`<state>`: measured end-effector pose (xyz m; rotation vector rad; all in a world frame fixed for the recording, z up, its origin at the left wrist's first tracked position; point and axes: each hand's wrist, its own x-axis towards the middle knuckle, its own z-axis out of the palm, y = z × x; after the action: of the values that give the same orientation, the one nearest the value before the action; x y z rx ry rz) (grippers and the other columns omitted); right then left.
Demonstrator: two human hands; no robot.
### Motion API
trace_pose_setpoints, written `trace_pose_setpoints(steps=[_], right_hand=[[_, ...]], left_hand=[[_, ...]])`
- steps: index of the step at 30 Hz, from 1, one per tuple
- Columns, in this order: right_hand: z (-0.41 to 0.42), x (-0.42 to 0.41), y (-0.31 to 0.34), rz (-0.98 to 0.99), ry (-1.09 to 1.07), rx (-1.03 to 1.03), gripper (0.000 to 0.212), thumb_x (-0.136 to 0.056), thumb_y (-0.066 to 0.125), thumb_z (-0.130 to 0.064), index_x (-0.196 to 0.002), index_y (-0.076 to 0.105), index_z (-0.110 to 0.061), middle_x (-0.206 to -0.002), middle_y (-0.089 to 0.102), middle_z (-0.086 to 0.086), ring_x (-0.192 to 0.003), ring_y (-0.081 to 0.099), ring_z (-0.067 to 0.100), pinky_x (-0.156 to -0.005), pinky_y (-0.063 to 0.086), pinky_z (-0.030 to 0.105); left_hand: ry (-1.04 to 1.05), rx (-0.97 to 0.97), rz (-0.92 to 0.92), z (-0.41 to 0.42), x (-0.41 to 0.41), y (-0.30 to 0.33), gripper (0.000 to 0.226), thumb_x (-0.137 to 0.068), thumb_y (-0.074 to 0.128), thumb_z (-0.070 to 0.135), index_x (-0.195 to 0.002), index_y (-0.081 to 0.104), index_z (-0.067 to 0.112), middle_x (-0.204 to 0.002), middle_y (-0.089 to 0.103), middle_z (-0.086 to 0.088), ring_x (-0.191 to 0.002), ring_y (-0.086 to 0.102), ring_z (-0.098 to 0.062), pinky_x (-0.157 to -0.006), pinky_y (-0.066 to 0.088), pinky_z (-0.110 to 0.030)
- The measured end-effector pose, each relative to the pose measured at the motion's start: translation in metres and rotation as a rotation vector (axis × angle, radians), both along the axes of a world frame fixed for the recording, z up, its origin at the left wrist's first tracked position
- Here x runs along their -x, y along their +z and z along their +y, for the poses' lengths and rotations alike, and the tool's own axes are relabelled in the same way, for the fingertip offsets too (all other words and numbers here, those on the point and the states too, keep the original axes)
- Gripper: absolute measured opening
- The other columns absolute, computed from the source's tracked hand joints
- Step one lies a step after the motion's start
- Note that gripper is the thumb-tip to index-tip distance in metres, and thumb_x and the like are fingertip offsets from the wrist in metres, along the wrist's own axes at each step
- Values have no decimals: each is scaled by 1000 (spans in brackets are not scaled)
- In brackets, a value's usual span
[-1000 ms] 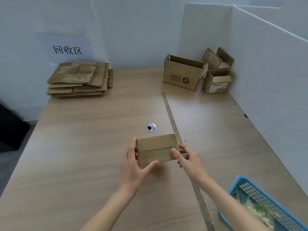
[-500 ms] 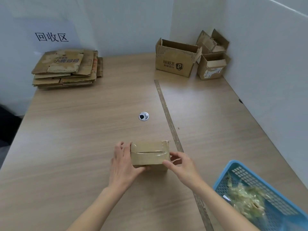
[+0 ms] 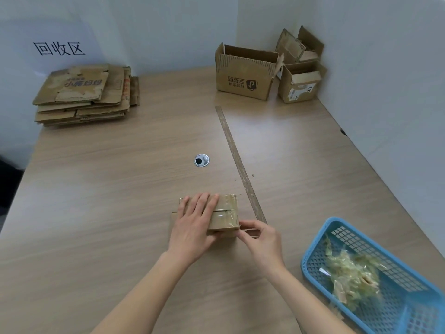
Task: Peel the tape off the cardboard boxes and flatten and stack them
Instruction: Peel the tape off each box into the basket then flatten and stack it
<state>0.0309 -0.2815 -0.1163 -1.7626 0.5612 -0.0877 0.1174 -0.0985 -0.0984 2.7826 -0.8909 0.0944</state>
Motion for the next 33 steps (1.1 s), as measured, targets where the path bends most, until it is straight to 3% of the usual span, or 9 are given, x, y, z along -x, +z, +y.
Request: trace_pose_setpoints(steps=[5,9,16,21,25,29,31,33], right_hand=[[0,6,-4,-38,-32,-64,13,-84,83,-22,-87,80,-35,-86,77,-14,-82,73,8,-78,60,32],[-7,6,-5,-46,7,-80,16,-87,80,-27,-90,78,-43,-85,77,-12,-81,73,10,-76,60,28],[-11,1,-12,-64,33,-188,10,-92,75,-24,-91,78,-33,-88,77,-3,-88,73,16,-71,61,28],[-12,-7,-15,-35,149,-67,14,-99,64,-25,-91,67,-36,-89,69,-15,-87,65,9,-71,58,33],[-9,-4,-16,3,239,71,15,-104,53,-28,-91,56,-35,-84,60,-18,-73,54,1,-66,43,18],[-9,6,-12,-12,128,-132,16,-98,66,-22,-101,69,-38,-101,69,-17,-88,70,11,-78,61,35],[-6,8,-10,-35,100,-124,21,-95,71,-18,-113,73,-29,-109,71,-16,-91,72,13,-82,61,40],[-1,8,-10,-55,31,-117,19,-93,74,-15,-109,78,-23,-106,74,-12,-91,73,13,-82,61,41]], left_hand=[[17,-35,22,0,1,2,97,-76,70,63,-156,36,21,-153,44,-1,-144,39,-25,-122,15,-46],[27,-27,20,0,1,1,98,-77,67,67,-157,34,22,-155,41,0,-146,36,-24,-124,15,-46],[27,-16,13,-1,0,-2,98,-76,66,69,-157,34,23,-154,42,1,-146,36,-23,-123,15,-45],[35,-13,12,-1,0,-5,99,-75,68,70,-156,32,25,-153,40,4,-146,34,-21,-124,15,-45],[39,-9,16,-1,-1,-6,97,-75,63,70,-156,32,26,-153,40,5,-146,34,-20,-124,15,-44],[43,-6,18,-1,-2,-7,97,-76,60,72,-156,30,27,-153,39,6,-146,34,-19,-124,14,-44],[44,-4,17,-1,-2,-8,97,-76,60,73,-156,30,27,-153,40,6,-146,34,-20,-124,15,-44],[48,-9,20,-1,-2,-9,97,-76,58,74,-157,29,28,-154,39,6,-146,34,-19,-124,15,-44]])
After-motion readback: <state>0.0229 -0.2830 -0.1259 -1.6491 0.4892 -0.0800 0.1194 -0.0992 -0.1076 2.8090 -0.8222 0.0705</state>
